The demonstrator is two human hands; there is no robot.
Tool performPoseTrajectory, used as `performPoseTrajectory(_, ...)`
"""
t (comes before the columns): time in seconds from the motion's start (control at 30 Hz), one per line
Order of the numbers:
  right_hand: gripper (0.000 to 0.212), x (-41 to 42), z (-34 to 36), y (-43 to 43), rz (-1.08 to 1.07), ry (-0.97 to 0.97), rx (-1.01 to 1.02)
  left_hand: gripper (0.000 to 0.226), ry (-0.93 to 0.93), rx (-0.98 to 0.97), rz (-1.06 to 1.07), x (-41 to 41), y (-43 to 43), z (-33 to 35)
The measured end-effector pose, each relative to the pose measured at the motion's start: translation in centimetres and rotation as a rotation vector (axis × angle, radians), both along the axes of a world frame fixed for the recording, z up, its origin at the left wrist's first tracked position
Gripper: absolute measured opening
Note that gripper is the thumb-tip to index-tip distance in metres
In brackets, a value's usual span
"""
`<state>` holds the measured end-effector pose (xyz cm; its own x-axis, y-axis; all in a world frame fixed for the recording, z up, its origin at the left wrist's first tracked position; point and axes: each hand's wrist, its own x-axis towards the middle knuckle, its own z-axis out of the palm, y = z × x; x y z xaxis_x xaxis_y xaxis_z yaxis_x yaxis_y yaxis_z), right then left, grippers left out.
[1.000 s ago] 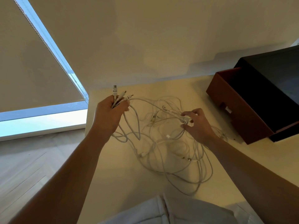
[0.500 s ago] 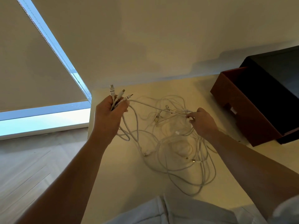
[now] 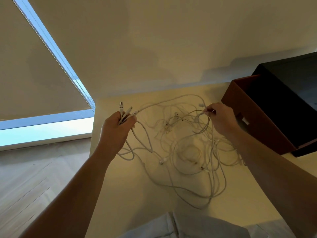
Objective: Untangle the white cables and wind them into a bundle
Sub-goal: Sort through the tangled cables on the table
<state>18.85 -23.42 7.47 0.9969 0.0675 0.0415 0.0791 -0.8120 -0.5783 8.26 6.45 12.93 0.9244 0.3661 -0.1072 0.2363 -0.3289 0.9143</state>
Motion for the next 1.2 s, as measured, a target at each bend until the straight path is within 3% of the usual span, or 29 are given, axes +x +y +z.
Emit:
performPoseTrajectory(0.3, 0.014, -0.2, 1.3, -1.3, -0.161, 0.027, 0.408, 0.02, 0.085, 0.016, -0.085, 0.6, -0.1, -1.1)
performPoseTrajectory(0.47, 0.024, -0.2, 1.6, -1.4, -0.127, 0.005, 0.449, 0.006, 0.088, 0.016, -0.087, 1.0, -0.6, -1.6)
performPoseTrajectory(0.53, 0.025, -0.3, 1.5, -1.5, -0.118, 0.032, 0.482, 0.013, 0.064, -0.003, -0.084, 1.1, -0.9, -1.6)
performPoseTrajectory(0.77, 0.009, -1.2, 2.2, -0.2, 0.061, 0.138, 0.519, 0.012, -0.017, -0.048, -0.116, 2.0, -2.9, -1.3)
performPoseTrajectory(1.03, 0.016, -2.7, 3.6, 2.0, 0.22, 0.332, 0.666, 0.024, -0.073, -0.08, -0.275, 3.1, -6.6, -0.8)
performPoseTrajectory(1.2, 0.018, -4.5, 5.1, 3.5, 0.382, 0.385, 0.611, 0.038, -0.061, -0.054, -0.301, 3.2, -6.8, -0.7)
